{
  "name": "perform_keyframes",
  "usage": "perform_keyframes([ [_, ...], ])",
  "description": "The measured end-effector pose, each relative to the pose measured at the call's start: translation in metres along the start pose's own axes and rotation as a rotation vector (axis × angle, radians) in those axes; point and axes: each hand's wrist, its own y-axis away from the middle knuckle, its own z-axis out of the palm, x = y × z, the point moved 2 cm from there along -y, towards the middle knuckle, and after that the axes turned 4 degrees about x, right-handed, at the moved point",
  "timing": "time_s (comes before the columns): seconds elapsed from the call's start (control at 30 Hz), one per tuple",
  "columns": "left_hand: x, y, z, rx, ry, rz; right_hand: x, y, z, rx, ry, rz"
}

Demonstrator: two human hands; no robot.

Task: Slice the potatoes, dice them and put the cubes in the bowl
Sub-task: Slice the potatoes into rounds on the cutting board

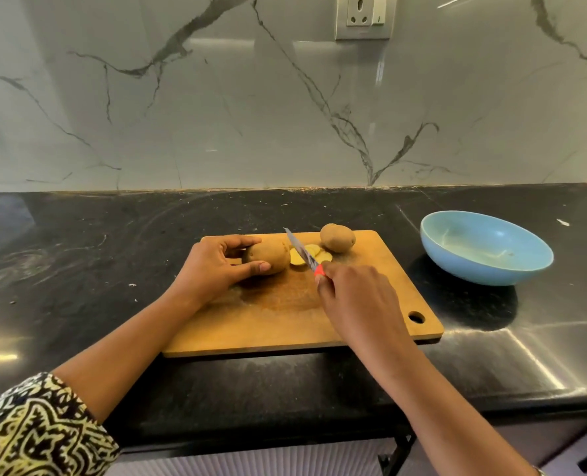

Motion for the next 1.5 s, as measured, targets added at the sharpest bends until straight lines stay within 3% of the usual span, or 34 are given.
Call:
perform_keyframes([
  [0.43,-0.001,-0.002,0.000,0.022,0.015,-0.008,-0.008,-0.018,0.001,-0.006,0.028,-0.086],
  [0.63,0.005,0.003,0.002,0.065,-0.034,0.069,-0.023,-0.035,0.009,-0.094,0.147,-0.151],
  [0.87,0.007,0.005,0.003,0.084,-0.055,0.076,-0.030,-0.032,0.005,-0.135,0.138,-0.151],
  [1.03,0.005,0.005,0.000,0.084,-0.047,0.057,-0.031,-0.016,0.011,-0.258,0.191,-0.161],
  [1.23,0.003,0.004,0.001,0.073,-0.042,0.033,-0.031,-0.012,0.011,-0.240,0.215,-0.192],
  [1.5,-0.002,0.001,-0.001,0.018,0.007,-0.010,0.007,-0.015,0.018,-0.188,-0.009,0.118],
])
